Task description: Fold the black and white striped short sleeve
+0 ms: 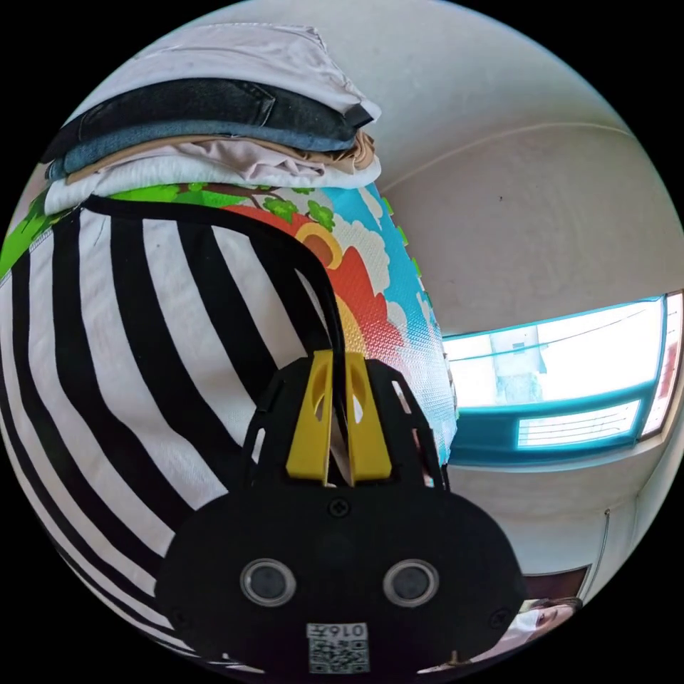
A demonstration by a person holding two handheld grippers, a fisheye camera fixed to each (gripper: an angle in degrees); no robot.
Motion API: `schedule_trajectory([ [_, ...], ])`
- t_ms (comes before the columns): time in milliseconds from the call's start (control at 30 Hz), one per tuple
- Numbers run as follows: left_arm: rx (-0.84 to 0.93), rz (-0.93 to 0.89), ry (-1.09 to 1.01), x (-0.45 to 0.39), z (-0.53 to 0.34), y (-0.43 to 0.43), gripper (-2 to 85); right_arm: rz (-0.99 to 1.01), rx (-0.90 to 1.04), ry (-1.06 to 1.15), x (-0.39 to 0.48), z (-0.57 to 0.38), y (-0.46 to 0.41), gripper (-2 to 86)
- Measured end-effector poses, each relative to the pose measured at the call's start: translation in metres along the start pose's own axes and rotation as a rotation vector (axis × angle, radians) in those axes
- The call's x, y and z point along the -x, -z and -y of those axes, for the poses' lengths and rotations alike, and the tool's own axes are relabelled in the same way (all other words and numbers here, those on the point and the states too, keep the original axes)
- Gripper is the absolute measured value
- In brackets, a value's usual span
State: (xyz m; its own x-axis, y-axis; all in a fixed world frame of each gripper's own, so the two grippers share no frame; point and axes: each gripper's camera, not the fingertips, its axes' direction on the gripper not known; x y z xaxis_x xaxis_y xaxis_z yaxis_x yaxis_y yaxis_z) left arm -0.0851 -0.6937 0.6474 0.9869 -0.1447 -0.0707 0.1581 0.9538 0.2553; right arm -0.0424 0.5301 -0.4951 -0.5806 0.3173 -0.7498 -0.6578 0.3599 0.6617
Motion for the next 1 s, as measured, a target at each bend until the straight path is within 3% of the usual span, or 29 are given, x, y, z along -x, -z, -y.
schedule_trajectory([
  [367, -0.045, -0.009, -0.111, -0.035, -0.019, 0.134, -0.6, -0.031, 0.009, 0.024, -0.079, 0.038, 0.039, 0.4],
  [633, 0.027, 0.322, -0.151, -0.029, -0.07, 0.308, -0.6, 0.052, -0.116, 0.146, -0.099, 0.129, 0.146, 0.4],
  [800, 0.02, 0.423, -0.163, 0.027, -0.123, 0.429, -0.6, 0.253, -0.245, 0.213, -0.089, 0.208, 0.231, 0.4],
  [1000, 0.076, 0.502, -0.01, 0.167, -0.167, 0.483, -0.4, 0.43, -0.29, 0.403, -0.012, 0.306, 0.299, 0.9],
])
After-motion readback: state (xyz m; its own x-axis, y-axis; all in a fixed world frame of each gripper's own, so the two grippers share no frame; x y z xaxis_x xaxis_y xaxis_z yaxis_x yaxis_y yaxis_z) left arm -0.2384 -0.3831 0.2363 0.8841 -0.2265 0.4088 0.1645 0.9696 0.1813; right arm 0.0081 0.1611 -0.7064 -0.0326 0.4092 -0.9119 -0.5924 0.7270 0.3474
